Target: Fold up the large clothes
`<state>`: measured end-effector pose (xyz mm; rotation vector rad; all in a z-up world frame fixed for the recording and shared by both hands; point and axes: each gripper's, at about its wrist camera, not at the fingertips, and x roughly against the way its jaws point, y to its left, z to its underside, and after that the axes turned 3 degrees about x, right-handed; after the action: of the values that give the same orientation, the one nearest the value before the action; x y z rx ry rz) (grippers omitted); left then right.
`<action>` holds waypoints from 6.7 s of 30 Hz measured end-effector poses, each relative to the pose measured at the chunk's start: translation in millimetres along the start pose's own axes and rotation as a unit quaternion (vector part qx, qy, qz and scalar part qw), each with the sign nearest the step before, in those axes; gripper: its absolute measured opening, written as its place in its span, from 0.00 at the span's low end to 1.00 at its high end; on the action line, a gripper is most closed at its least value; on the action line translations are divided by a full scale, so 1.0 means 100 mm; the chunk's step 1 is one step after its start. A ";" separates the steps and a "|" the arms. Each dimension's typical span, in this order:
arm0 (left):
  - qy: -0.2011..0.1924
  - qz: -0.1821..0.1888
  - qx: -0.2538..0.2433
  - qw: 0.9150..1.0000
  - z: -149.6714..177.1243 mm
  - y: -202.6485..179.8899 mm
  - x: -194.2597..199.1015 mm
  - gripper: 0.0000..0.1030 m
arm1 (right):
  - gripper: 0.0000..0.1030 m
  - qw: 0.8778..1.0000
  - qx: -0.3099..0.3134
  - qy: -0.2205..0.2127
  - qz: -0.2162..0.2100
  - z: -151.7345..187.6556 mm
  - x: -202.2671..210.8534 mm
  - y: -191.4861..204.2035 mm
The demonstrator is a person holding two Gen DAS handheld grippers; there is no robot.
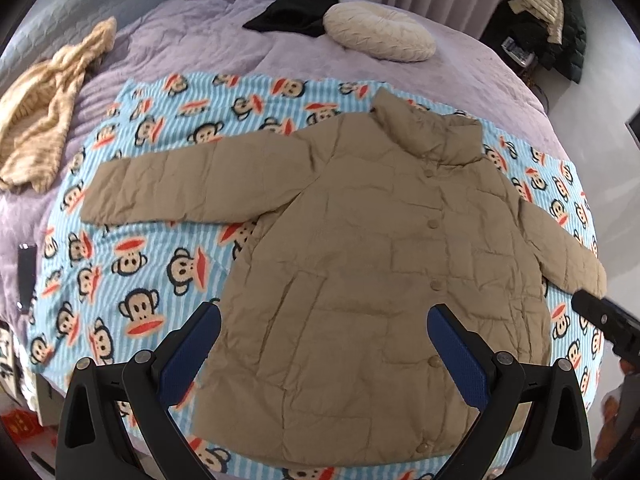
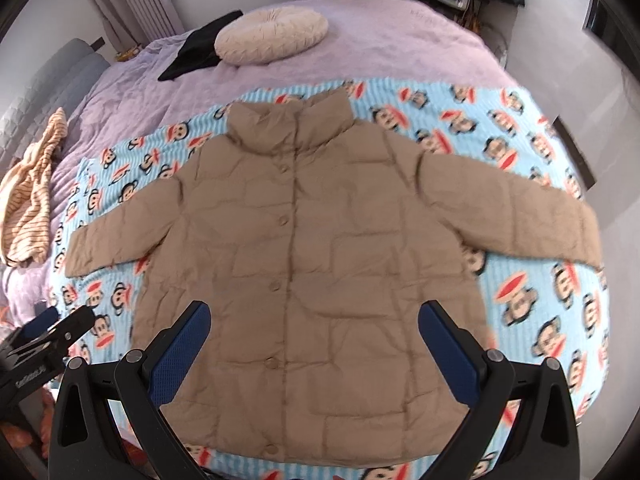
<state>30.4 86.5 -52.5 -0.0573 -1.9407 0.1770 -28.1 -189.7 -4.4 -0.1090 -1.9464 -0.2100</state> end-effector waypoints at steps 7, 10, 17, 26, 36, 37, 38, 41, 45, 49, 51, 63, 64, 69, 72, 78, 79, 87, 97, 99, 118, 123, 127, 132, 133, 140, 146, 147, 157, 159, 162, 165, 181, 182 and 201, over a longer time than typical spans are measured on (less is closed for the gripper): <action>-0.002 0.021 0.073 0.997 -0.11 0.77 -0.46 1.00 | 1.00 0.999 -0.007 0.025 -0.042 0.11 -0.45 0.33; -0.010 0.037 0.113 0.993 -0.19 1.19 -0.78 1.00 | 1.00 0.997 0.003 0.067 -0.039 0.14 -0.75 0.52; -0.034 0.085 0.212 0.973 -0.43 2.04 -1.54 1.00 | 1.00 0.993 0.036 0.101 -0.054 0.32 -1.31 0.93; -0.039 0.166 0.287 0.943 -0.77 2.48 -2.23 1.00 | 1.00 0.989 0.052 0.111 -0.077 0.29 -1.74 1.23; -0.116 0.110 0.259 0.953 -1.42 2.85 -2.07 1.00 | 1.00 0.989 0.063 0.067 -0.112 -0.06 -1.88 1.55; -0.117 0.089 0.258 0.955 -1.46 2.88 -2.11 0.98 | 1.00 0.989 0.063 0.064 -0.114 -0.12 -1.92 1.60; -0.116 0.075 0.259 0.956 -1.50 2.92 -2.15 0.82 | 1.00 0.989 0.061 0.062 -0.116 -0.18 -1.96 1.65; -0.088 0.084 0.256 0.959 -1.56 3.01 -2.28 0.10 | 0.98 0.989 0.049 0.044 -0.132 -0.38 -2.08 1.81; -0.124 0.072 0.216 0.966 -1.50 2.92 -1.98 0.10 | 0.15 0.987 0.031 0.054 -0.151 -0.55 -2.32 2.04; -0.170 0.074 0.145 0.972 -1.39 2.60 -1.48 0.10 | 0.12 0.982 -0.009 0.052 -0.184 -0.61 -2.52 2.12; -0.185 0.084 0.109 0.973 -1.38 2.40 -1.26 0.10 | 0.12 0.979 -0.011 0.051 -0.196 -0.64 -2.63 2.18; -0.183 0.189 -0.069 0.962 -1.41 0.41 -0.90 0.10 | 0.12 0.963 -0.023 0.101 -0.248 -0.59 -2.82 2.03; -0.174 0.196 -0.084 0.961 -1.39 0.17 -0.93 0.10 | 0.12 0.965 -0.029 0.091 -0.244 -0.56 -2.69 1.86; -0.130 0.182 -0.168 0.960 -1.06 -0.90 -1.31 0.10 | 0.12 0.984 -0.062 0.045 -0.161 -0.41 -2.15 0.78; -0.096 0.139 -0.208 0.963 -0.77 -1.33 -1.71 0.17 | 0.12 0.988 -0.087 0.041 -0.122 -0.28 -2.01 0.30; -0.084 0.105 -0.216 0.967 -0.38 -1.32 -1.84 0.86 | 0.12 0.986 -0.120 0.052 -0.101 -0.07 -1.98 -0.12; -0.081 0.102 -0.215 0.968 -0.37 -1.29 -1.80 0.86 | 0.13 0.986 -0.118 0.051 -0.102 -0.08 -1.99 -0.09; -0.125 0.077 -0.111 0.983 -0.64 0.03 -1.28 0.86 | 0.72 0.997 -0.012 -0.007 -0.078 -0.40 -1.64 0.20; -0.016 0.054 0.036 0.998 -0.73 1.19 -2.11 0.86 | 0.71 0.952 0.298 -0.072 0.018 -0.58 -1.81 2.07; -0.020 0.048 0.032 0.998 -0.69 1.20 -2.16 0.86 | 0.71 0.939 0.333 -0.073 0.051 -0.57 -1.99 2.28; -0.005 0.173 0.045 0.984 -1.60 0.97 -2.28 0.13 | 0.06 0.966 -0.208 -0.021 -0.150 -1.01 -2.33 0.13; -0.047 0.081 -0.061 0.994 -1.54 0.80 -2.15 0.13 | 0.06 0.972 -0.188 -0.019 -0.142 -0.87 -2.34 0.15; -0.022 0.048 -0.038 0.998 -1.52 0.96 -2.48 0.13 | 0.06 0.969 -0.199 0.001 -0.147 -0.85 -2.64 0.14; -0.054 -0.014 -0.024 0.998 -1.50 1.06 -2.25 0.13 | 0.20 0.969 -0.197 0.013 -0.145 -0.86 -2.62 0.10; -0.060 -0.014 -0.024 0.998 -1.49 1.11 -2.15 0.13 | 0.30 0.973 -0.187 0.018 -0.133 -0.86 -2.55 0.08; -0.050 0.060 -0.061 0.995 -1.19 1.14 -1.64 0.13 | 0.18 0.986 -0.160 -0.033 -0.041 -0.61 -1.86 -0.25; -0.016 0.043 -0.098 0.994 -0.86 0.73 -1.98 0.13 | 0.14 0.991 -0.108 -0.067 -0.043 -0.81 -1.84 -0.06; -0.013 0.032 -0.091 0.995 -0.83 0.72 -2.06 0.13 | 0.15 0.992 -0.105 -0.062 -0.045 -0.85 -1.90 -0.03; -0.011 -0.011 -0.085 0.996 -0.82 0.68 -2.06 0.13 | 0.15 0.989 -0.143 0.004 -0.043 -0.60 -2.17 -0.27; -0.013 -0.007 -0.087 0.996 -0.80 0.64 -1.94 0.13 | 0.15 0.987 -0.151 0.000 -0.059 -0.52 -2.05 -0.37; -0.020 -0.004 -0.098 0.995 -0.70 0.45 -1.72 0.13 | 0.30 0.983 -0.166 -0.003 -0.076 -0.38 -1.91 -0.50; -0.022 -0.003 -0.111 0.994 -0.55 0.20 -1.55 0.13 | 0.50 0.977 -0.191 -0.007 -0.093 -0.19 -1.76 -0.64; -0.006 0.046 -0.164 0.985 0.02 -1.25 -1.33 0.98 | 0.96 0.946 -0.304 -0.030 -0.109 0.49 -1.32 -1.78; 0.000 0.044 -0.167 0.985 0.04 -1.34 -1.36 0.98 | 1.00 0.944 -0.311 -0.038 -0.106 0.52 -1.28 -1.87; 0.036 0.058 -0.202 0.977 0.32 -2.54 -1.43 0.98 | 1.00 0.813 -0.529 -0.173 -0.169 0.76 -1.05 -4.14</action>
<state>64.4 -184.9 -157.2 -0.4410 -1.8743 -0.1446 -130.1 -578.3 -168.7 -0.5592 -1.9611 -1.6022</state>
